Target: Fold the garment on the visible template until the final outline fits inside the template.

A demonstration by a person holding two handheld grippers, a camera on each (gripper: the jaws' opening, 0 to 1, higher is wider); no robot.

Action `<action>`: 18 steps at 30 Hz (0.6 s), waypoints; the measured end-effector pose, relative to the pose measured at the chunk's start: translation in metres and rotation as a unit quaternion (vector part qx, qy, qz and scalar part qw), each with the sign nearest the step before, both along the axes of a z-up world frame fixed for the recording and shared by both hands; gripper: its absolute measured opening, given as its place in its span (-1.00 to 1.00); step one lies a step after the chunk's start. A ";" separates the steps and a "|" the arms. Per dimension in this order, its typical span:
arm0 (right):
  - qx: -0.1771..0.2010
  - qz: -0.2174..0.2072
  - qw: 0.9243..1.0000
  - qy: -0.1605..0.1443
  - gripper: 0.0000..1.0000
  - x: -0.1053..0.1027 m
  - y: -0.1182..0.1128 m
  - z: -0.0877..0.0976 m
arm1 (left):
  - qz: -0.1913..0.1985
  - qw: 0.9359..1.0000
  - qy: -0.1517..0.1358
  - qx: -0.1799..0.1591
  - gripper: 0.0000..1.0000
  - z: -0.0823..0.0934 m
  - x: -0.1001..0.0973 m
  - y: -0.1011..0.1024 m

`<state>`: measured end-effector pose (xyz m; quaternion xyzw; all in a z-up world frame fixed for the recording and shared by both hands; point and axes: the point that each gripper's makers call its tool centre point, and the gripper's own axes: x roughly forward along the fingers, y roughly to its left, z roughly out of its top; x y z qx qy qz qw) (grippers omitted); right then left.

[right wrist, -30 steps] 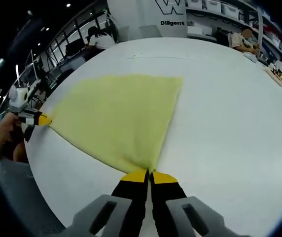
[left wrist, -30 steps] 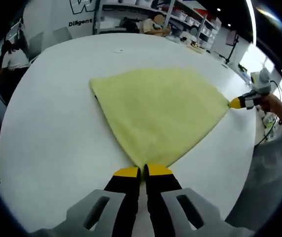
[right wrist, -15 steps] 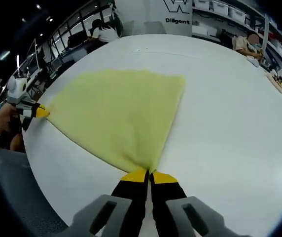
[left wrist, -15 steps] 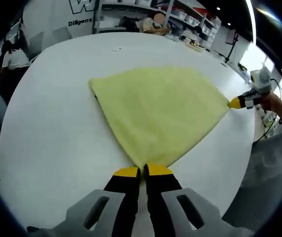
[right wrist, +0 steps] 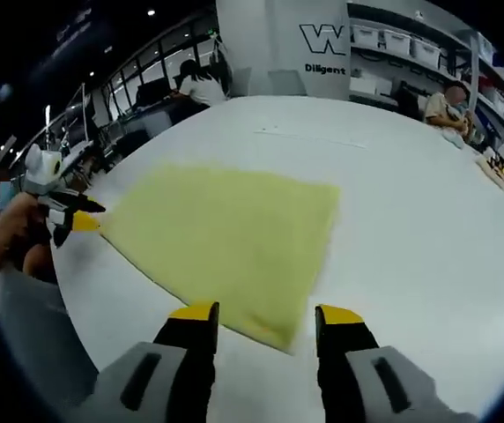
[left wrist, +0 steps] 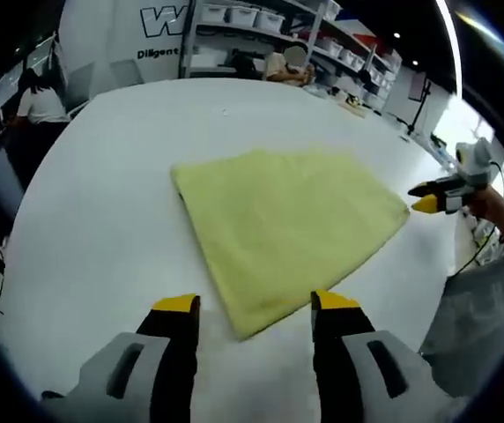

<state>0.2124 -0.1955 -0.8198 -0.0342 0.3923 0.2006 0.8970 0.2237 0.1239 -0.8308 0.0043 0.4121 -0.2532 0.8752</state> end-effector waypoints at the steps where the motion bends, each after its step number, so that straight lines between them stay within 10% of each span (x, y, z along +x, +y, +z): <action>1: 0.005 -0.003 1.000 -0.007 0.11 -0.001 0.003 0.006 | 0.010 1.000 0.002 -0.007 0.26 0.003 -0.001 0.000; 18: 0.026 -0.010 0.999 -0.042 0.95 -0.032 0.022 0.064 | 0.015 1.000 -0.015 0.010 0.96 0.036 -0.036 -0.004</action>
